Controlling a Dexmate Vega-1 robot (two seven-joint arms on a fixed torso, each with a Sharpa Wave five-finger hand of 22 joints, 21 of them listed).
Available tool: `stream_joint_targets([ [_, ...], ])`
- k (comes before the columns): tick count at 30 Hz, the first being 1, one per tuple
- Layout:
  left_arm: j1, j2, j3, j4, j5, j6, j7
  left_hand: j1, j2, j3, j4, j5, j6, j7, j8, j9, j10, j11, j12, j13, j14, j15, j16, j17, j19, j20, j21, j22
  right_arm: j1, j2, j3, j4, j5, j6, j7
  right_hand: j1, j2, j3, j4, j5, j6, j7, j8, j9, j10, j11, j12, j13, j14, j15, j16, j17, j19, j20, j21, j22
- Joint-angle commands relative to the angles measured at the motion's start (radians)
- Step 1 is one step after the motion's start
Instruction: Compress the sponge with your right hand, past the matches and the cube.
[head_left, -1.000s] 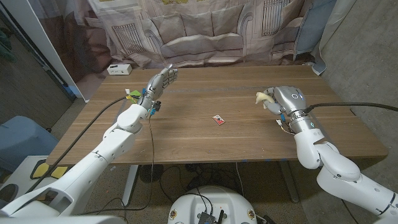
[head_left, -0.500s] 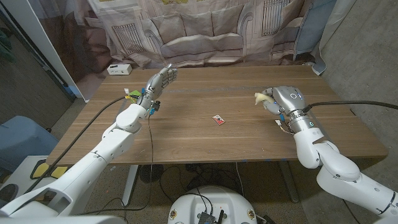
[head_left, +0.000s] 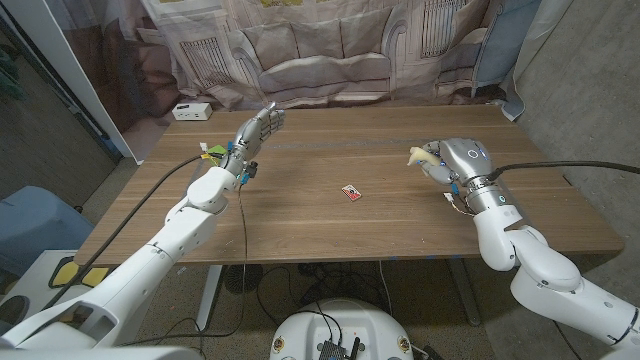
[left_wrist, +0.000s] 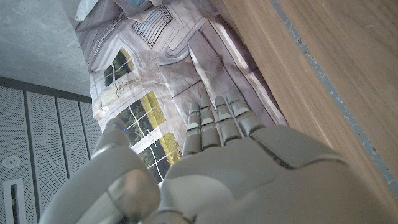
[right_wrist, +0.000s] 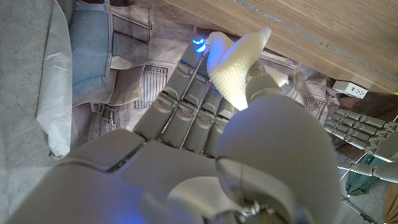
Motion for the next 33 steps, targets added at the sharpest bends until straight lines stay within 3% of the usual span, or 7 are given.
stream_joint_targets([
  [1,-0.006,-0.011,0.007,0.004,0.010,-0.005,0.011,0.006,-0.001,0.010,-0.001,-0.001,0.009,0.002,-0.001,0.003,0.007,-0.002,-0.001,0.003,0.011,0.000,0.001,0.005,0.008,0.002,-0.001,0.005,-0.019,-0.019,0.034,-0.001,0.036,0.025,0.003,-0.012,-0.003,-0.010,0.002,0.002,-0.010,-0.001,-0.005,0.001,-0.008,0.002,-0.007,0.003,-0.010,-0.019,-0.006,0.003,-0.011,0.003,0.001,0.002],
  [15,0.004,-0.011,0.007,-0.016,0.016,0.005,0.029,0.006,0.000,0.011,0.000,-0.001,0.009,0.002,-0.002,0.003,0.007,0.000,-0.002,0.003,0.011,0.002,0.001,0.005,0.008,0.003,-0.001,0.005,-0.037,-0.051,0.064,-0.007,0.055,0.043,0.026,-0.064,-0.024,-0.044,0.014,0.006,-0.053,0.004,-0.014,0.000,-0.055,0.005,-0.018,0.002,-0.061,-0.006,-0.022,0.011,-0.045,0.016,-0.010,-0.002],
  [33,0.006,-0.013,0.012,-0.025,0.019,0.015,0.033,0.006,0.000,0.011,0.000,-0.001,0.010,0.001,-0.002,0.003,0.008,-0.001,-0.002,0.003,0.012,0.003,0.001,0.005,0.008,0.002,-0.002,0.005,-0.069,-0.092,0.101,-0.026,0.060,0.043,0.069,-0.080,-0.020,-0.055,0.015,0.010,-0.062,0.001,-0.010,-0.001,-0.068,0.000,-0.015,0.001,-0.080,-0.006,-0.019,0.026,-0.053,0.019,-0.012,-0.004],
])
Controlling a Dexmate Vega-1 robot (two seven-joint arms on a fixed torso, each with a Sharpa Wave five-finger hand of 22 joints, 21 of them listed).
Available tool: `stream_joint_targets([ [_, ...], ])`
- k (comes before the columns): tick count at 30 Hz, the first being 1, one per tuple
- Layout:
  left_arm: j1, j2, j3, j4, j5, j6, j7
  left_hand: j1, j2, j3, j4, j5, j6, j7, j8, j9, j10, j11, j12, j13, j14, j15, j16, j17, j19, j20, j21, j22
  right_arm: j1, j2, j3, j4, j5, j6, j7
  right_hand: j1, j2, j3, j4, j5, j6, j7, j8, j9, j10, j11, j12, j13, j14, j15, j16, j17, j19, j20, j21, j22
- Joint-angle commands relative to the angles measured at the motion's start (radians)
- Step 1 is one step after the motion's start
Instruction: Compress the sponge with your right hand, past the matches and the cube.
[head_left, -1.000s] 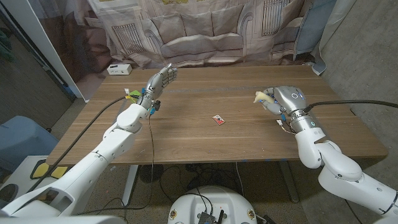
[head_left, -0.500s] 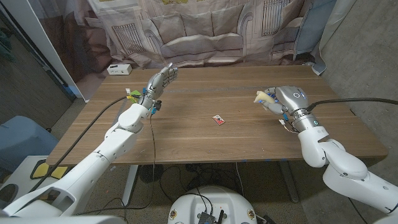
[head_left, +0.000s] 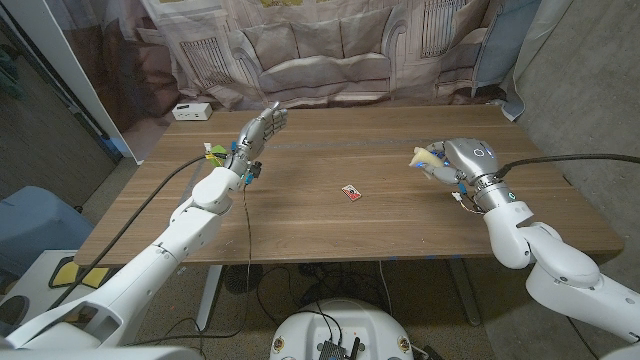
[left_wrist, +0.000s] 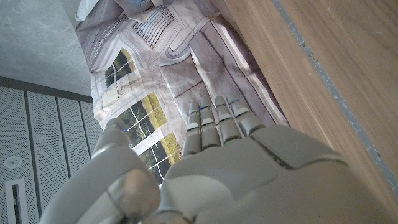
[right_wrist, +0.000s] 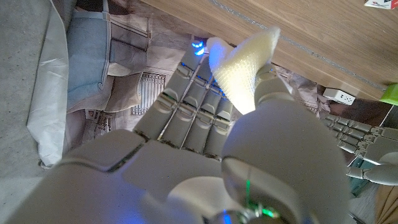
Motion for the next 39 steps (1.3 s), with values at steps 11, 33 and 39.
stream_joint_targets([
  [11,0.017,0.003,-0.001,-0.023,0.004,0.012,0.016,0.007,0.001,0.009,0.003,-0.001,0.008,0.002,-0.003,0.003,0.007,-0.001,-0.002,0.003,0.007,-0.002,0.000,0.005,0.008,0.003,-0.002,0.005,-0.020,-0.045,0.033,-0.010,0.010,0.021,0.056,-0.013,0.003,-0.011,0.001,0.006,-0.006,-0.001,0.003,0.003,-0.004,-0.008,0.003,0.001,-0.010,-0.033,0.005,0.009,-0.003,0.000,0.000,0.000],
  [33,0.015,0.001,0.002,-0.018,0.002,0.010,0.009,0.007,0.001,0.009,0.003,-0.001,0.009,0.002,-0.003,0.003,0.008,-0.003,-0.003,0.003,0.006,-0.002,0.000,0.005,0.009,0.002,-0.002,0.005,0.001,-0.065,0.009,-0.004,0.008,0.005,0.132,-0.019,0.006,-0.014,-0.002,0.008,-0.008,-0.001,0.006,0.003,-0.005,-0.007,0.007,0.001,-0.010,-0.032,0.003,0.010,-0.003,0.001,0.000,0.000],
  [39,0.017,0.003,0.000,-0.021,0.003,0.008,0.012,0.007,0.001,0.009,0.003,-0.001,0.009,0.002,-0.003,0.003,0.008,-0.001,-0.003,0.003,0.006,-0.003,0.000,0.005,0.008,0.001,-0.002,0.005,0.011,-0.068,0.001,0.002,0.018,-0.003,0.147,-0.020,0.004,-0.014,-0.005,0.008,-0.009,-0.001,0.007,0.003,-0.005,-0.009,0.008,0.001,0.010,-0.046,0.003,0.002,0.011,-0.003,0.005,-0.001],
])
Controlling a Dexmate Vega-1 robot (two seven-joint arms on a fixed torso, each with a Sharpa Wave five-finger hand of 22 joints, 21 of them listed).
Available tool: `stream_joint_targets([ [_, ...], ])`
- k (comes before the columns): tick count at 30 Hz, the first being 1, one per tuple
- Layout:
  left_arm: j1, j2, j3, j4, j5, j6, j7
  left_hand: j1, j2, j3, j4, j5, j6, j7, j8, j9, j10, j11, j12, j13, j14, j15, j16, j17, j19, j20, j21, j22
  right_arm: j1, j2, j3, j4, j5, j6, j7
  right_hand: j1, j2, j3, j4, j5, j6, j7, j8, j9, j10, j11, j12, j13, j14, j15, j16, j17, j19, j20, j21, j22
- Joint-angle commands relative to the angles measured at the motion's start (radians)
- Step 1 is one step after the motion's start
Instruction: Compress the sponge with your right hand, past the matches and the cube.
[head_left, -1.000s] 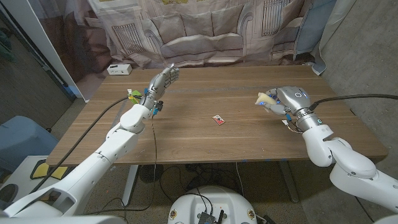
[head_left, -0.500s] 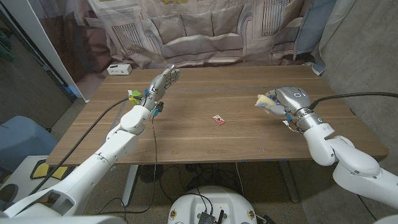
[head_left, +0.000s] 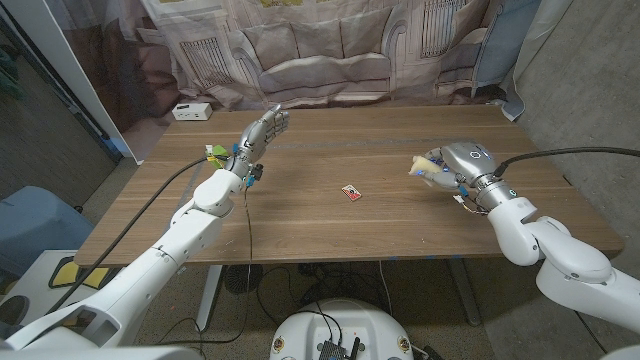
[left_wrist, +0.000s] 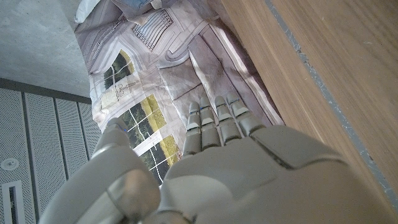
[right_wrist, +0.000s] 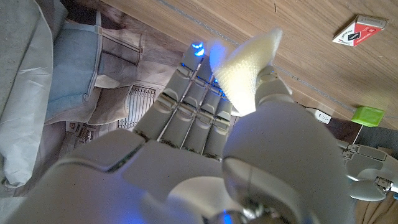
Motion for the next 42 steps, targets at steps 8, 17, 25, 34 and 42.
stream_joint_targets([
  [8,0.004,0.000,-0.002,-0.001,0.000,-0.005,0.002,0.007,0.002,0.006,-0.001,-0.001,0.009,0.002,-0.003,0.003,0.008,0.001,-0.003,0.003,0.006,-0.002,0.000,0.006,0.008,0.002,-0.002,0.005,0.037,-0.015,-0.045,0.016,0.003,-0.038,0.066,-0.010,0.001,-0.001,-0.001,0.005,-0.002,-0.002,0.007,0.003,-0.004,-0.006,0.007,0.000,0.015,-0.051,-0.005,-0.012,0.012,-0.004,0.005,-0.002],
  [17,0.008,0.003,-0.005,-0.007,-0.001,-0.004,0.004,0.007,0.002,0.006,-0.001,-0.001,0.009,0.003,-0.003,0.003,0.009,-0.002,-0.003,0.003,0.006,-0.001,0.000,0.006,0.008,0.003,-0.002,0.005,0.067,-0.027,-0.079,0.024,0.004,-0.052,0.103,-0.020,0.002,-0.003,0.002,0.004,-0.016,-0.006,0.003,0.003,-0.011,-0.005,0.006,0.000,0.009,-0.045,-0.011,-0.015,0.009,-0.004,0.004,-0.002],
  [25,0.009,0.007,-0.007,-0.012,0.000,-0.002,0.005,0.007,0.002,0.006,-0.001,-0.001,0.009,0.003,-0.003,0.003,0.009,0.001,-0.003,0.003,0.006,-0.001,0.000,0.006,0.008,0.003,-0.002,0.005,0.096,-0.035,-0.116,0.039,0.000,-0.058,0.127,-0.020,0.003,-0.005,0.000,0.004,-0.019,-0.009,0.003,0.003,-0.016,-0.006,0.005,0.000,0.002,-0.043,-0.012,-0.012,0.003,-0.002,0.002,-0.002],
  [34,0.007,0.006,-0.006,-0.016,0.002,0.002,0.006,0.007,0.002,0.007,-0.001,-0.002,0.010,0.002,-0.003,0.003,0.009,0.000,-0.003,0.003,0.006,-0.001,0.000,0.006,0.007,0.003,-0.003,0.005,0.136,-0.046,-0.169,0.046,-0.034,-0.068,0.166,-0.023,0.003,-0.006,-0.001,0.004,-0.027,-0.011,0.002,0.003,-0.024,-0.007,0.003,0.000,-0.005,-0.040,-0.015,-0.012,-0.002,-0.001,-0.001,-0.002],
  [42,0.008,0.005,-0.004,-0.020,0.004,0.007,0.011,0.007,0.002,0.007,-0.001,-0.001,0.010,0.003,-0.003,0.003,0.007,-0.001,-0.004,0.003,0.005,0.000,-0.001,0.006,0.007,0.003,-0.003,0.005,0.157,-0.039,-0.198,0.060,-0.038,-0.070,0.178,-0.025,0.006,-0.008,-0.003,0.004,-0.034,-0.008,0.001,0.003,-0.030,-0.006,0.002,0.000,-0.013,-0.037,-0.015,-0.008,-0.006,0.000,-0.003,-0.003],
])
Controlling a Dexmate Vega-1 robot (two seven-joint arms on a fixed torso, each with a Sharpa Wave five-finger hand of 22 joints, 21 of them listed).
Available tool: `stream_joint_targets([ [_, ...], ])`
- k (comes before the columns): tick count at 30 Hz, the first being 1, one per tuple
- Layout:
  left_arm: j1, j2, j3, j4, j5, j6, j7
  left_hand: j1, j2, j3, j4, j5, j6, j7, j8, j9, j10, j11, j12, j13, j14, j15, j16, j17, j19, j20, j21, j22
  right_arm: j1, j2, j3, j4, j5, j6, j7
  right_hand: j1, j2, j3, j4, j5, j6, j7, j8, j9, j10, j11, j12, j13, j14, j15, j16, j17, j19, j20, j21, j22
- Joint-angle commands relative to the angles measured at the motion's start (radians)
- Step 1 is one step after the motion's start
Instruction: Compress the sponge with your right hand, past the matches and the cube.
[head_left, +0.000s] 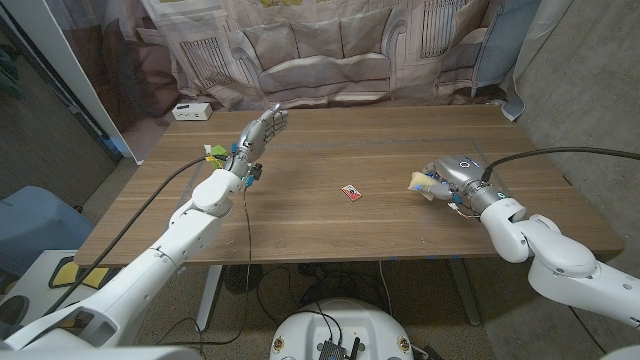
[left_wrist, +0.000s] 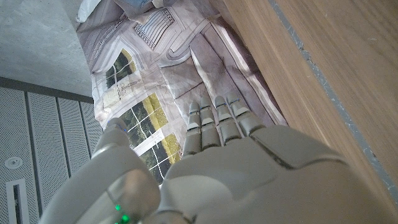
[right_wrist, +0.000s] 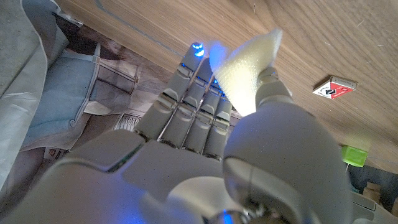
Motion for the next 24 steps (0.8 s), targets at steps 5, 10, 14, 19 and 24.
stream_joint_targets([
  [5,0.002,0.000,0.003,-0.010,0.007,0.013,0.010,0.007,0.002,0.007,-0.001,-0.001,0.009,0.003,-0.003,0.003,0.007,0.000,-0.004,0.003,0.006,-0.001,0.000,0.006,0.007,0.003,-0.003,0.005,0.056,0.013,-0.074,0.043,-0.022,0.004,0.025,-0.008,-0.003,-0.004,0.001,0.004,-0.009,-0.001,0.002,0.003,-0.004,-0.002,-0.001,0.000,0.002,-0.042,0.001,0.004,-0.006,-0.001,-0.003,0.002],
  [10,0.002,-0.001,0.004,-0.010,0.009,0.014,0.011,0.007,0.002,0.007,-0.001,-0.001,0.009,0.002,-0.003,0.003,0.007,-0.001,-0.004,0.003,0.006,-0.001,0.000,0.006,0.007,0.003,-0.003,0.005,0.073,0.017,-0.093,0.059,-0.030,0.000,0.040,-0.011,-0.003,-0.005,0.001,0.004,-0.009,0.001,0.003,0.003,-0.003,-0.002,0.000,0.000,0.000,-0.042,-0.003,0.001,-0.004,-0.003,-0.002,0.002],
  [14,0.002,-0.002,0.003,-0.010,0.009,0.013,0.014,0.007,0.002,0.008,-0.001,-0.001,0.009,0.002,-0.003,0.003,0.007,-0.002,-0.004,0.003,0.006,-0.001,0.000,0.006,0.008,0.002,-0.002,0.005,0.080,0.020,-0.104,0.065,-0.035,-0.005,0.043,-0.013,-0.003,-0.005,0.001,0.004,-0.013,0.001,0.003,0.003,-0.008,-0.002,-0.001,0.000,-0.008,-0.042,-0.006,0.001,-0.005,-0.004,-0.003,0.002],
  [19,0.004,-0.002,0.002,-0.011,0.007,0.014,0.014,0.007,0.002,0.007,-0.001,-0.002,0.009,0.002,-0.003,0.003,0.008,-0.001,-0.004,0.003,0.006,-0.002,0.000,0.006,0.008,0.001,-0.002,0.005,0.089,0.028,-0.123,0.070,-0.049,-0.011,0.048,-0.015,-0.003,-0.007,0.000,0.004,-0.021,0.000,0.001,0.003,-0.016,-0.003,-0.003,0.000,-0.013,-0.038,-0.007,0.003,-0.009,-0.003,-0.005,0.002],
  [24,0.005,-0.002,0.002,-0.010,0.006,0.013,0.013,0.007,0.001,0.008,-0.001,-0.002,0.009,0.002,-0.003,0.003,0.008,0.000,-0.004,0.003,0.005,-0.001,-0.001,0.006,0.007,0.003,-0.003,0.005,0.101,0.033,-0.141,0.079,-0.058,-0.012,0.064,-0.016,-0.003,-0.008,-0.001,0.004,-0.028,-0.002,-0.001,0.003,-0.024,-0.004,-0.005,0.000,-0.020,-0.038,-0.009,0.004,-0.013,-0.001,-0.007,0.002],
])
